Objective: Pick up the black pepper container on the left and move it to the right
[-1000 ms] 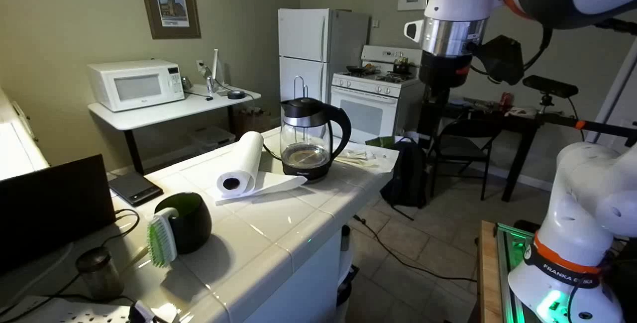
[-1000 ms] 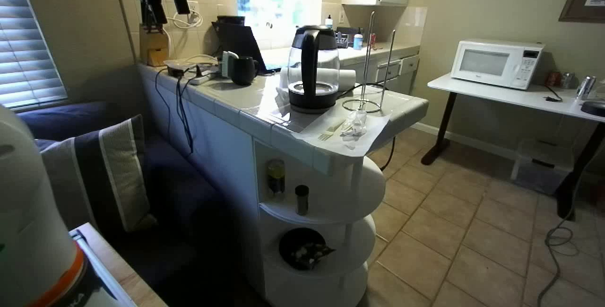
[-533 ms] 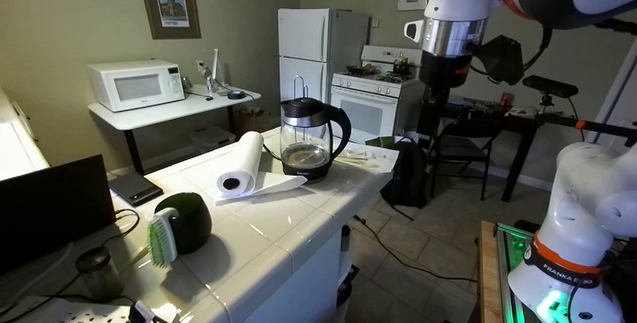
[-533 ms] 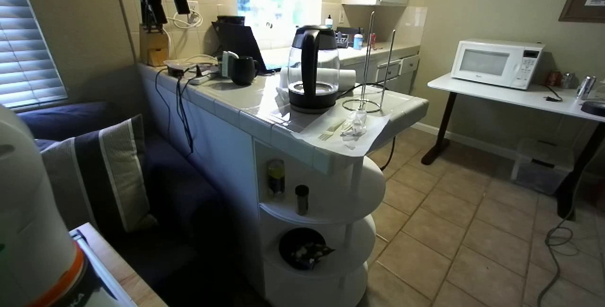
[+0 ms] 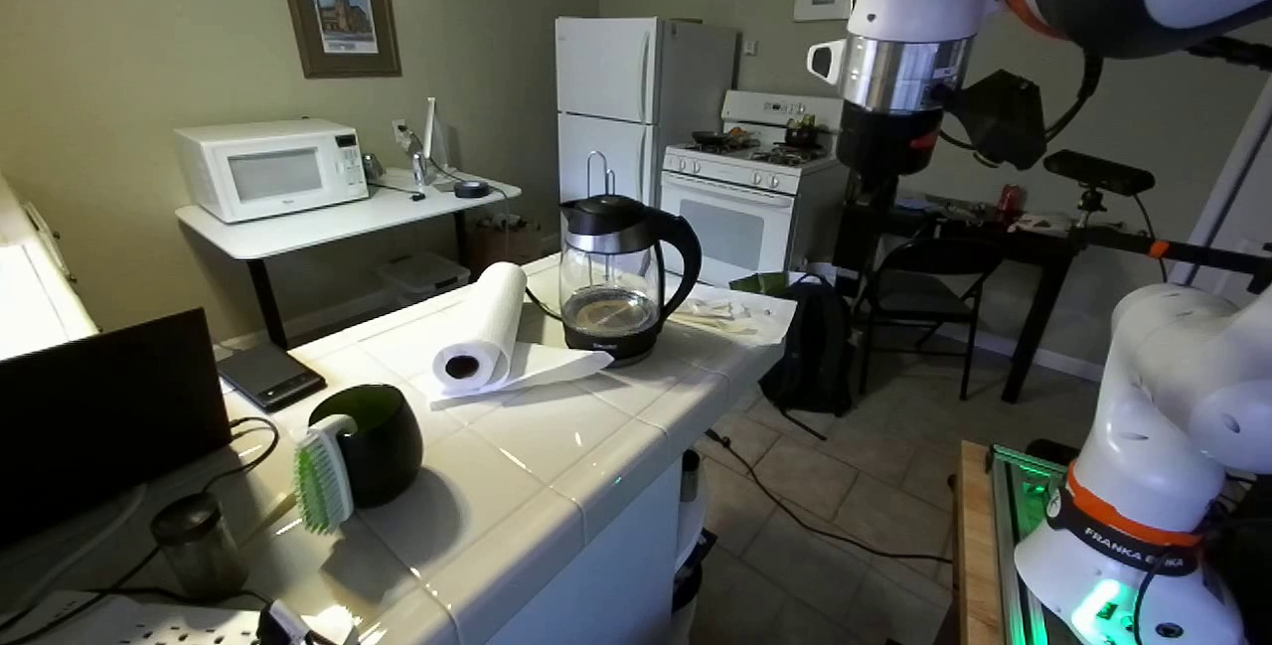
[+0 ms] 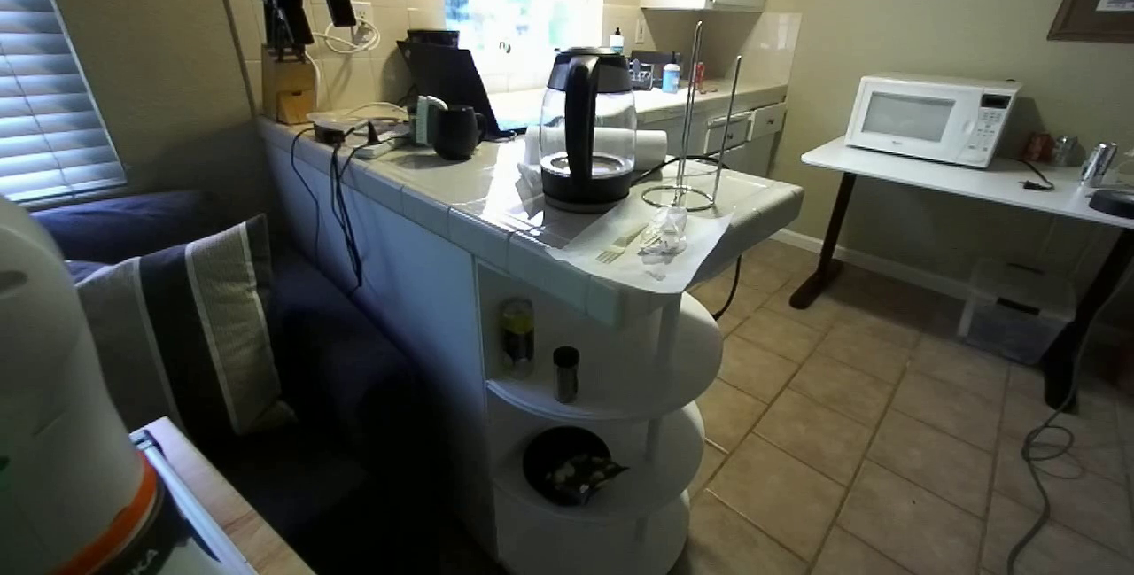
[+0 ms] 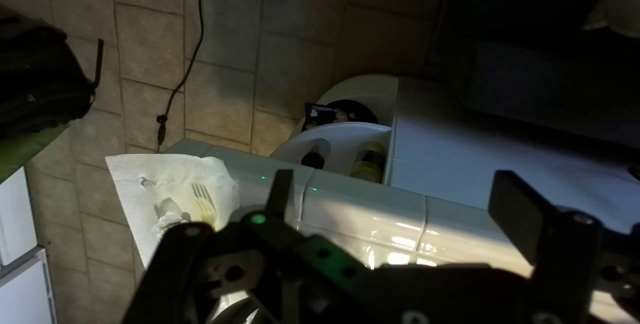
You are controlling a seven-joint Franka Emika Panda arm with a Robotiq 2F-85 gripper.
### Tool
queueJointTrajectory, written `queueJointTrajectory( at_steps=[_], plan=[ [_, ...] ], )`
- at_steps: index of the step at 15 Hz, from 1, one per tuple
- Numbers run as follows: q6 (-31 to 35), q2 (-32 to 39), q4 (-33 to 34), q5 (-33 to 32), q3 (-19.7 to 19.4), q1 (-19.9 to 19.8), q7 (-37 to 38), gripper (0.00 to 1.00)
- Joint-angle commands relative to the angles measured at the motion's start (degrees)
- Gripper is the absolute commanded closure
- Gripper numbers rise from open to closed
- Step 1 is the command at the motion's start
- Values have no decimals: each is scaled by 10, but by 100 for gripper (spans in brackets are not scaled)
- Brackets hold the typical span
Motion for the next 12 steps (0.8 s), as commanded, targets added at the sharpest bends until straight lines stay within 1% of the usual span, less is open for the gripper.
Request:
queueJointTrajectory(
  at_steps=[1, 3, 4, 5, 7, 8, 12],
  plan=[
    [-2, 4, 2, -6, -10, 14, 7, 0],
    [2, 18, 11, -8, -4, 14, 8, 0],
    [7, 56, 39, -1, 7, 12, 19, 0],
    [14, 78, 54, 3, 11, 13, 24, 0],
    [28, 152, 106, 4, 30, 17, 31, 0],
    [36, 179, 125, 16, 51, 1, 20, 0],
    [15, 316, 217, 10, 99, -2, 13, 0]
  ],
)
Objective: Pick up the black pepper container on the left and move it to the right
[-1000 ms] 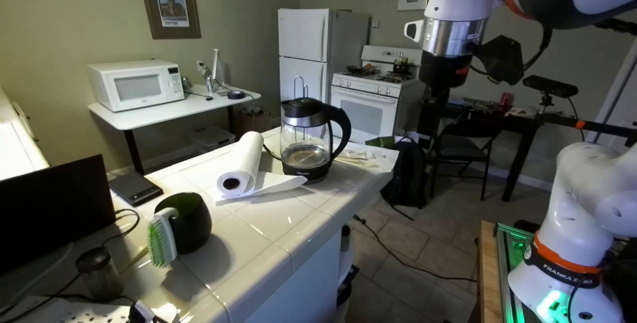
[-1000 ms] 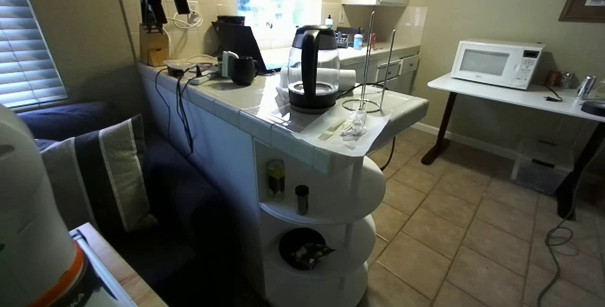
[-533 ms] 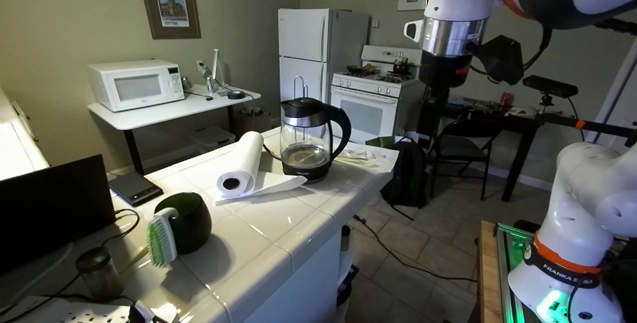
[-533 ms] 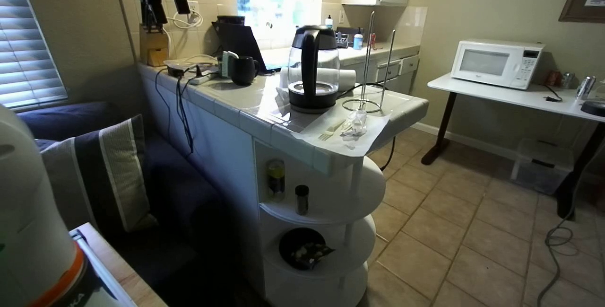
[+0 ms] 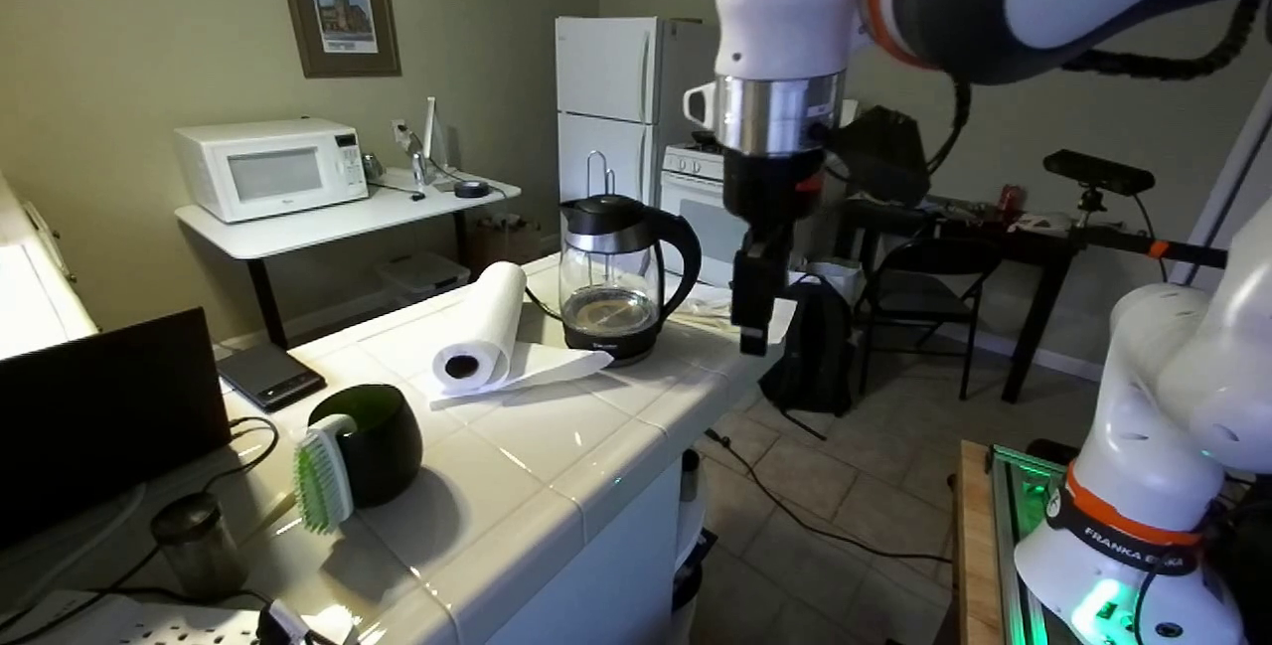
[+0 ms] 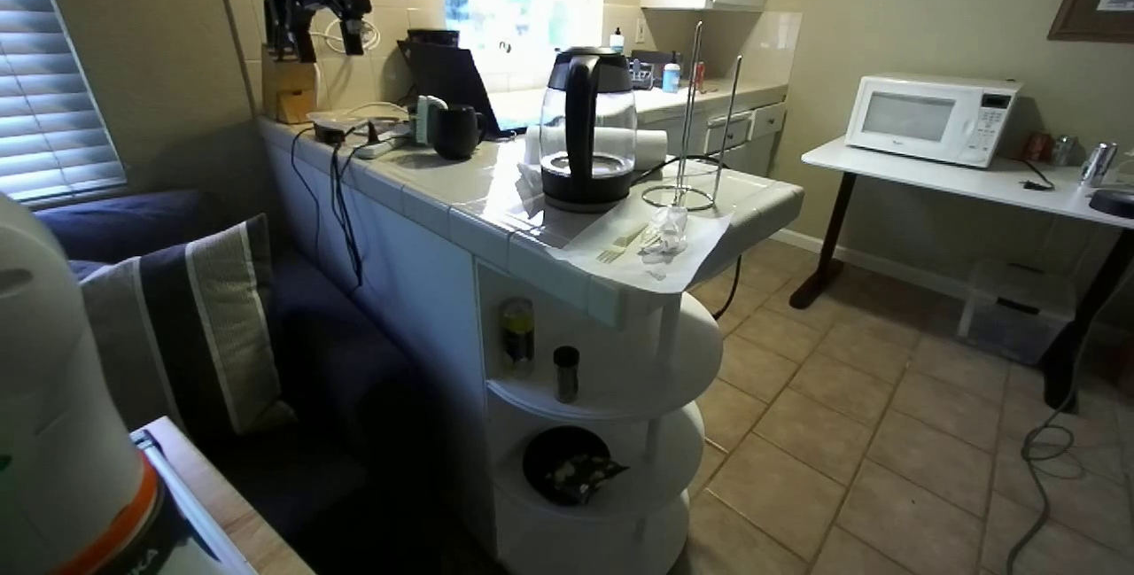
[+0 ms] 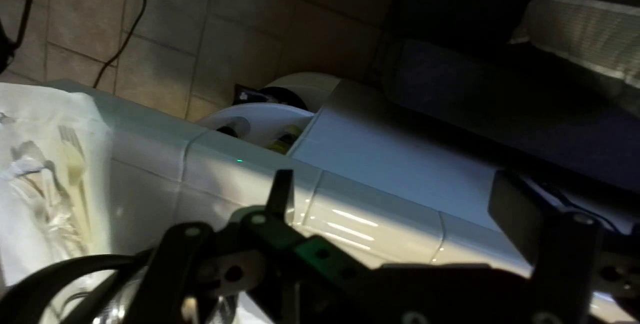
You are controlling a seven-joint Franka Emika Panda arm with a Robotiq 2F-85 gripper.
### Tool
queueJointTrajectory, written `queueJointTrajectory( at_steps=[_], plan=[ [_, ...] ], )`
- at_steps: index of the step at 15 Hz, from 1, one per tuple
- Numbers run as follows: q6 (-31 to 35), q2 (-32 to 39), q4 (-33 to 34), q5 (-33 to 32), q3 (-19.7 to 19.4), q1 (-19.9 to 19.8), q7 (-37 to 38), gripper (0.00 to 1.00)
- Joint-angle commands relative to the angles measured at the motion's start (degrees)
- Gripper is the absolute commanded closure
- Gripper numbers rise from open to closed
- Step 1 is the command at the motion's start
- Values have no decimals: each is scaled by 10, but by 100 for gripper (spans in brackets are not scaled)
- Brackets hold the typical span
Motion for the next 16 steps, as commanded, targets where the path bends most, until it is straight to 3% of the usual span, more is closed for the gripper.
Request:
queueJointTrajectory(
  at_steps=[1, 2, 3, 11, 13, 16],
  plan=[
    [-25, 148, 109, -16, 45, -5, 14, 0],
    [-29, 185, 137, -30, 53, 2, 7, 0],
    [-28, 220, 162, -49, 12, 58, 1, 0],
    [3, 439, 408, -202, -78, 226, -115, 0],
    [48, 478, 470, -224, -103, 254, -126, 0],
    [110, 532, 557, -185, -114, 267, -181, 0]
  ],
)
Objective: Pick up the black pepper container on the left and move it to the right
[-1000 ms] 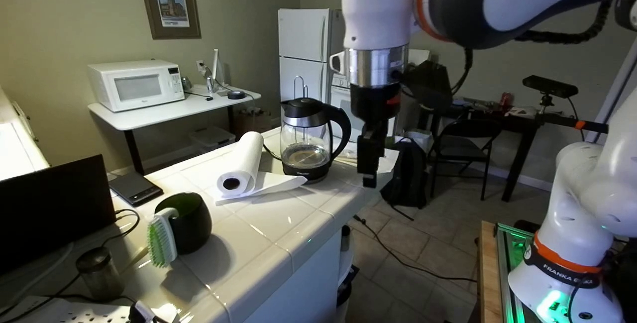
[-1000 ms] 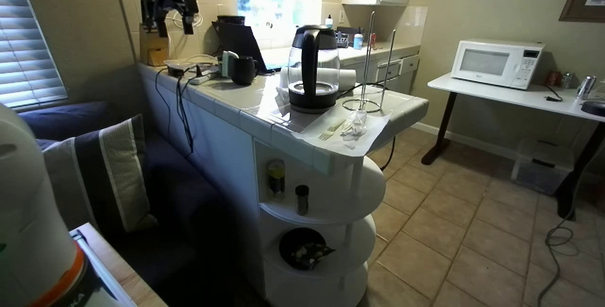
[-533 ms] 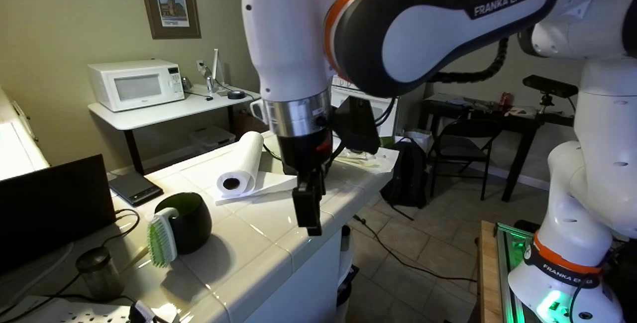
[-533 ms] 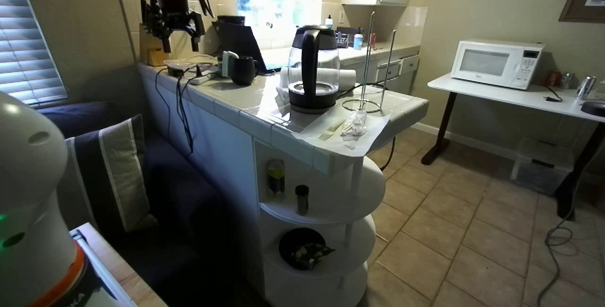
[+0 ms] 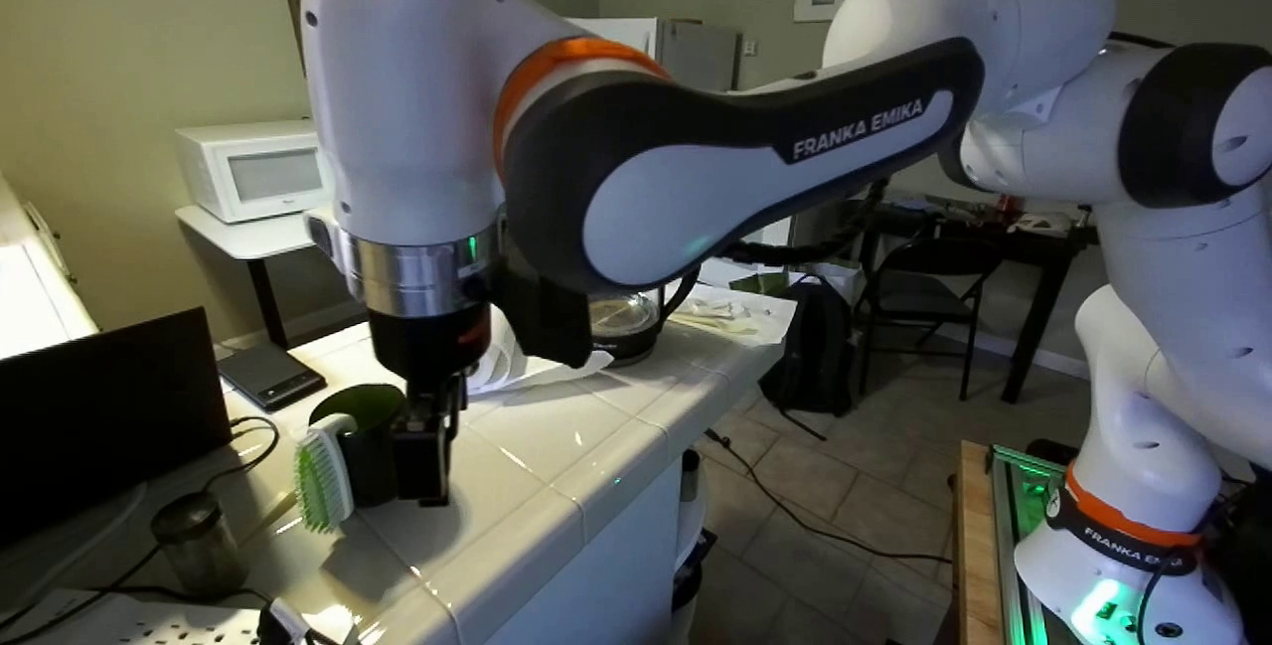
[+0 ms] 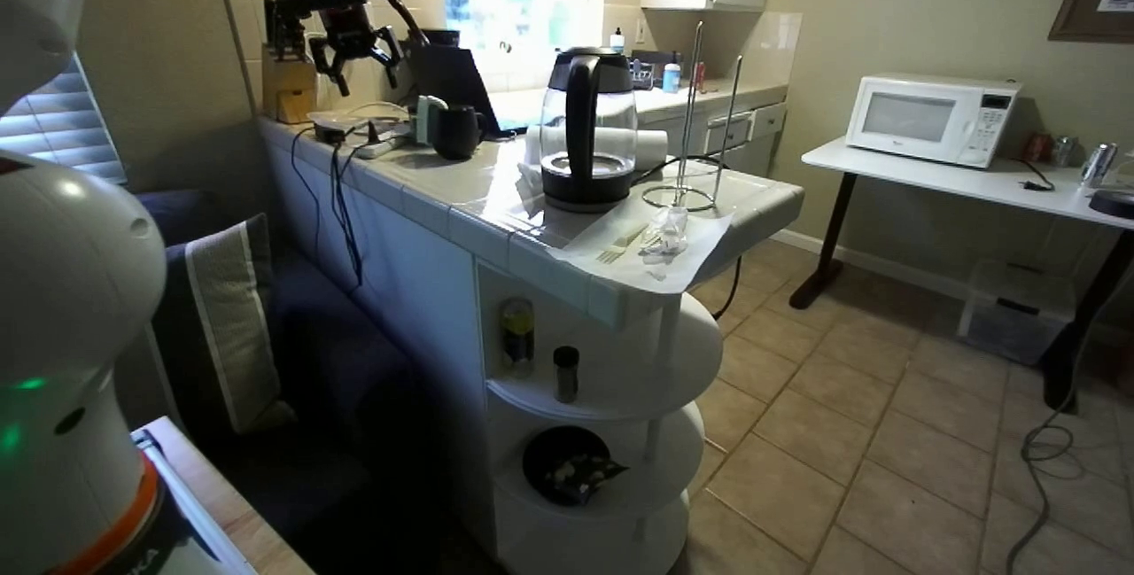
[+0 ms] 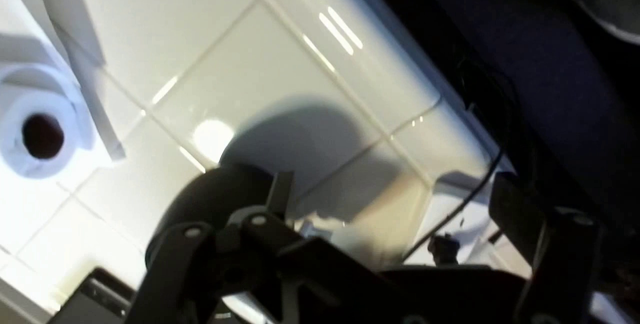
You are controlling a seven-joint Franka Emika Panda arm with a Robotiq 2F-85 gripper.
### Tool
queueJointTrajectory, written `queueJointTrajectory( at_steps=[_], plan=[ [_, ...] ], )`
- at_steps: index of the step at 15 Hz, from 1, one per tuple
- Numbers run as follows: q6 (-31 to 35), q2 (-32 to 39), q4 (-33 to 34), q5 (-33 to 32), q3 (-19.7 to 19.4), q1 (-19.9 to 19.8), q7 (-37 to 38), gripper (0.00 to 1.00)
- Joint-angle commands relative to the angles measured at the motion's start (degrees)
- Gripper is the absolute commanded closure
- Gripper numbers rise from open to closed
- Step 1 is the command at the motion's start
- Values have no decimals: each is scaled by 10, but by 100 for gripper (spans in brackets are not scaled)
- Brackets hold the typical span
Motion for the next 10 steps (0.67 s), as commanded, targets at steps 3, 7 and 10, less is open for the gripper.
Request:
queueJointTrajectory(
  at_steps=[3, 7, 10],
  plan=[
    [32, 45, 72, 10, -2, 8, -40, 0],
    [32, 44, 71, 10, -2, 8, -40, 0],
    [32, 44, 71, 10, -2, 8, -40, 0]
  ],
)
